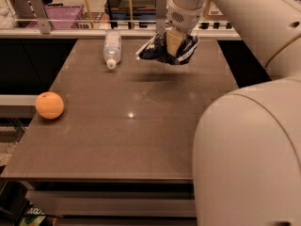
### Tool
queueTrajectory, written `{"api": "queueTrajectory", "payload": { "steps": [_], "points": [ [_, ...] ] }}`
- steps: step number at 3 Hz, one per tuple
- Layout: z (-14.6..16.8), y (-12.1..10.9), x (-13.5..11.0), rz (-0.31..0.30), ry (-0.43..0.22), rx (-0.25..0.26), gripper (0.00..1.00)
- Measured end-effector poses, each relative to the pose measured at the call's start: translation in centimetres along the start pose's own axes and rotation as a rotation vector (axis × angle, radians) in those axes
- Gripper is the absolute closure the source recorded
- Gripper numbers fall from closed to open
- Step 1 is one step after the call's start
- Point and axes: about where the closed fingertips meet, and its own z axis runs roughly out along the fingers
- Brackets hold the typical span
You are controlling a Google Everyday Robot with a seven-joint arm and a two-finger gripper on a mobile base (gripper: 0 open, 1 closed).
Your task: Move blue chip bag near orange
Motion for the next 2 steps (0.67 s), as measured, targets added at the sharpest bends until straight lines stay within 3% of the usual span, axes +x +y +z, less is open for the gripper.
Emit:
{"api": "queueTrajectory", "payload": {
  "steps": [2],
  "points": [
    [-1.6,6.4,-0.2,-0.037,-0.050,0.026,1.00]
  ]
}}
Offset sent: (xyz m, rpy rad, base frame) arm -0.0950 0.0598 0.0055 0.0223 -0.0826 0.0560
